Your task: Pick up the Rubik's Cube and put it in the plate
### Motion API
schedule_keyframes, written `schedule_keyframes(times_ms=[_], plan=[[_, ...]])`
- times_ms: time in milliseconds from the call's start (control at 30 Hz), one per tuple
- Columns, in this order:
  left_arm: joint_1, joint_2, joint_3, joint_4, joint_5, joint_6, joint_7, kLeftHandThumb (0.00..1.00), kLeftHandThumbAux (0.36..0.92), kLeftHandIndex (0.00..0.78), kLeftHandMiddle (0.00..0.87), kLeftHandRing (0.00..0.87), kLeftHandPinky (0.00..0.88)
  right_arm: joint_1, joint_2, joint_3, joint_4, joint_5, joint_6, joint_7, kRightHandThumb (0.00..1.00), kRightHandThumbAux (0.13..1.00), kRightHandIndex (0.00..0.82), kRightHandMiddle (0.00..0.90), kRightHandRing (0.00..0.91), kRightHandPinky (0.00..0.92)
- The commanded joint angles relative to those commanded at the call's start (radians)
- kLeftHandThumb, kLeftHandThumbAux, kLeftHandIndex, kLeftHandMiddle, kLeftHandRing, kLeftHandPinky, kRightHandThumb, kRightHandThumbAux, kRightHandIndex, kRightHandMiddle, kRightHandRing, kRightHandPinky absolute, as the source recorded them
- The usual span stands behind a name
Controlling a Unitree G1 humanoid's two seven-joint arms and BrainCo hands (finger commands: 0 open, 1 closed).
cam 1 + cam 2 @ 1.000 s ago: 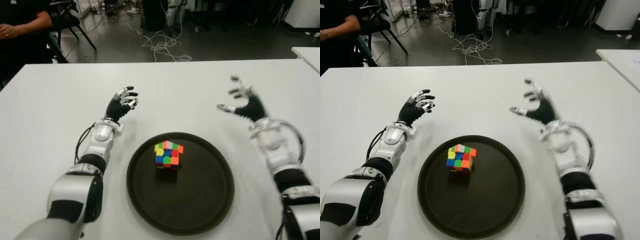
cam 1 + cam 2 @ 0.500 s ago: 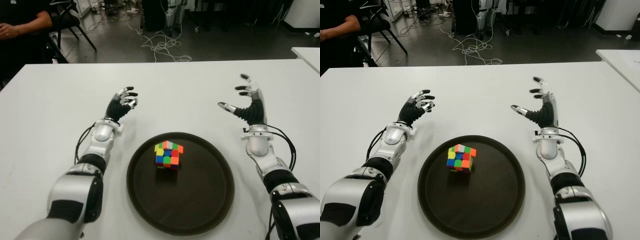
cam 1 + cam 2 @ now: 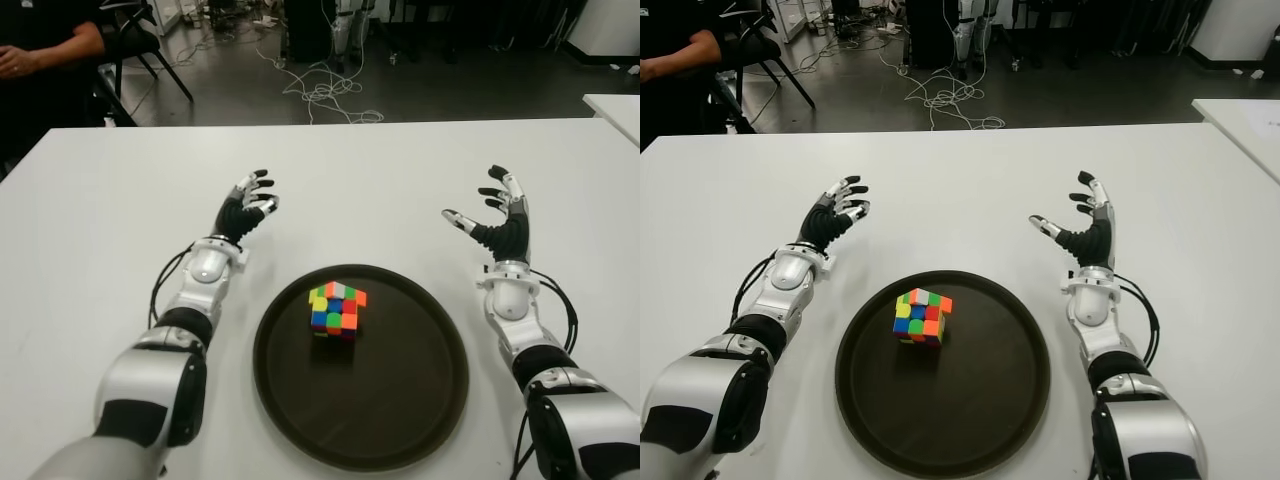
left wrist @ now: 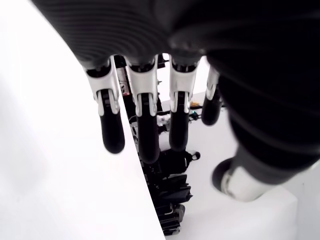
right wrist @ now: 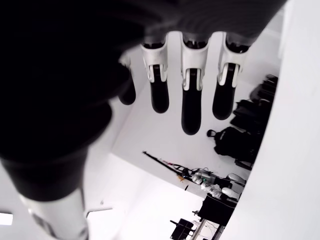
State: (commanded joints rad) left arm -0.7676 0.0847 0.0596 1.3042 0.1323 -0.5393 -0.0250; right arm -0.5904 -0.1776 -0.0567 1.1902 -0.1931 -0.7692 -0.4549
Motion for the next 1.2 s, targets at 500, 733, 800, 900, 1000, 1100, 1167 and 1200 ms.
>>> schedule_keyframes(times_ms=[500,733,800,900,1000,1100,1167,1200], plan=[[0.0,0.005,-0.006,0.0,0.003,0.0,0.003,0.136,0.663,0.135,0.207,0.222,0.223,-0.017,-0.008,0.015,0.033,-0.031,0.024,-0.057,0.004,0.819,0.223,0.286,0.283,0.252],[0.001,0.0,0.015,-0.002,-0.022,-0.004,-0.017,0.144,0.672,0.163,0.239,0.254,0.282,-0.024,0.001,-0.012,0.044,0.01,0.026,-0.004,0.005,0.814,0.232,0.302,0.299,0.281],[0.003,-0.003,0.024,-0.005,-0.032,-0.01,-0.024,0.146,0.685,0.172,0.247,0.261,0.293,-0.028,0.01,-0.046,0.046,0.066,0.036,0.07,0.002,0.805,0.229,0.301,0.305,0.293],[0.003,-0.006,0.034,-0.006,-0.041,-0.009,-0.031,0.152,0.71,0.182,0.256,0.27,0.302,-0.032,0.02,-0.089,0.045,0.139,0.057,0.176,0.0,0.79,0.223,0.3,0.313,0.309],[0.0,-0.008,0.041,-0.005,-0.049,0.0,-0.038,0.158,0.718,0.185,0.259,0.276,0.309,-0.035,0.026,-0.126,0.039,0.201,0.081,0.274,0.0,0.783,0.225,0.302,0.319,0.316],[-0.001,-0.008,0.043,-0.004,-0.051,0.007,-0.043,0.161,0.718,0.188,0.26,0.278,0.311,-0.037,0.026,-0.143,0.033,0.229,0.095,0.327,0.0,0.783,0.232,0.307,0.323,0.318],[-0.002,-0.007,0.042,-0.004,-0.052,0.011,-0.044,0.161,0.718,0.19,0.261,0.28,0.314,-0.038,0.025,-0.147,0.032,0.237,0.107,0.347,0.0,0.787,0.238,0.31,0.326,0.317],[-0.002,-0.007,0.041,-0.004,-0.051,0.011,-0.043,0.162,0.719,0.192,0.263,0.282,0.317,-0.038,0.025,-0.15,0.031,0.241,0.112,0.354,0.0,0.792,0.24,0.311,0.327,0.317]])
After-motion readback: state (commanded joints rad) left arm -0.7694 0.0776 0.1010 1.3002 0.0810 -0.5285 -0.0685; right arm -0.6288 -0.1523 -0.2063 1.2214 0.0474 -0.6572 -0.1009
